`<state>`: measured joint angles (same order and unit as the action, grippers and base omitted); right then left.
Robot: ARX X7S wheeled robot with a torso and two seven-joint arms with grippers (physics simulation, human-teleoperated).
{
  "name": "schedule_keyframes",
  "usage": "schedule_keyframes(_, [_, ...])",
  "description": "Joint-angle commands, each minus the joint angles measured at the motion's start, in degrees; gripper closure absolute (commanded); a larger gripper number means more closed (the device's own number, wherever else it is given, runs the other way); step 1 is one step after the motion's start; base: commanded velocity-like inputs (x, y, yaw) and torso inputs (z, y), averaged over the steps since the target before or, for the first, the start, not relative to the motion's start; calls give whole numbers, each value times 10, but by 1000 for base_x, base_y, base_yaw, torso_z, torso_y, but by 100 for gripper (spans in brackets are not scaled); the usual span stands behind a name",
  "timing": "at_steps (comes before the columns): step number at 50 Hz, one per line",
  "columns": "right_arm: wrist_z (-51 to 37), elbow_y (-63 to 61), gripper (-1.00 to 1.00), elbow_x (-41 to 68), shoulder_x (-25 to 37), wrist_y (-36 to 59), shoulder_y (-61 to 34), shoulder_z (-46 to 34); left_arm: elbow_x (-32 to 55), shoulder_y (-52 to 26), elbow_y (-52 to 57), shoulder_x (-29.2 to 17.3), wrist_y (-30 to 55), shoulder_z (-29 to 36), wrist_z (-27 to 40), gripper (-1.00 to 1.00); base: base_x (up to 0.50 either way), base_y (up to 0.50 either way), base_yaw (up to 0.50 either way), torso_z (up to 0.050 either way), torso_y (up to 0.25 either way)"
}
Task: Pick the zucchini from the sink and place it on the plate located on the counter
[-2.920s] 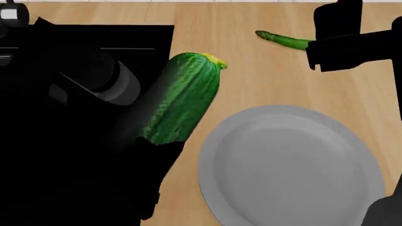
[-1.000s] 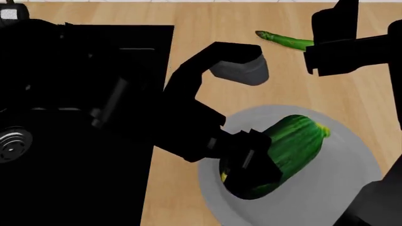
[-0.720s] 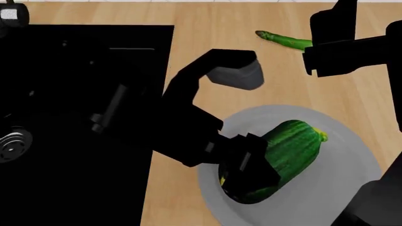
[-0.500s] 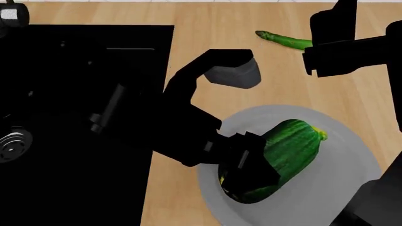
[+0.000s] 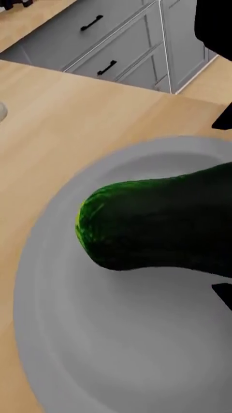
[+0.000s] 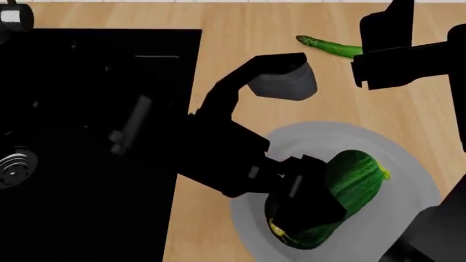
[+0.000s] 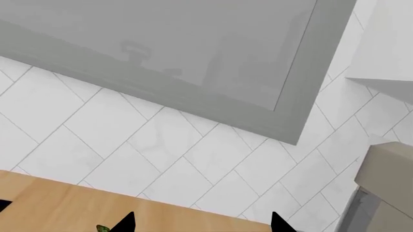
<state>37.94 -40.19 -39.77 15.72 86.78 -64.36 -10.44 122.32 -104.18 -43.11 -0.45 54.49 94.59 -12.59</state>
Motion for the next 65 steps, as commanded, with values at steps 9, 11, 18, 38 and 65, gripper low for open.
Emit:
schedule_keyframes(9, [-5, 5, -100, 2, -12, -16, 11, -5, -97, -19, 85, 4, -61, -37, -72, -100, 0, 0, 0, 0, -3])
schedule_keyframes(11, [-4, 5, -100, 2, -12, -17, 11, -5, -92, -22, 91, 3, -64, -39, -54, -100, 5, 0, 2, 0, 0])
schedule_keyframes(18, [-2, 6, -100, -3, -13, -16, 9, -3, -62, -20, 186, -55, -91, -62, 50, -100, 0, 0, 1, 0, -5])
schedule_keyframes(38, [3, 11, -100, -11, -14, -20, 8, 2, -7, -31, 412, -238, -195, -125, 320, -100, 0, 0, 1, 0, -3])
schedule_keyframes(65, [23, -14, -100, -45, 9, 12, -11, 5, 2, -59, 563, -365, -260, -153, 550, -100, 0, 0, 0, 0, -4])
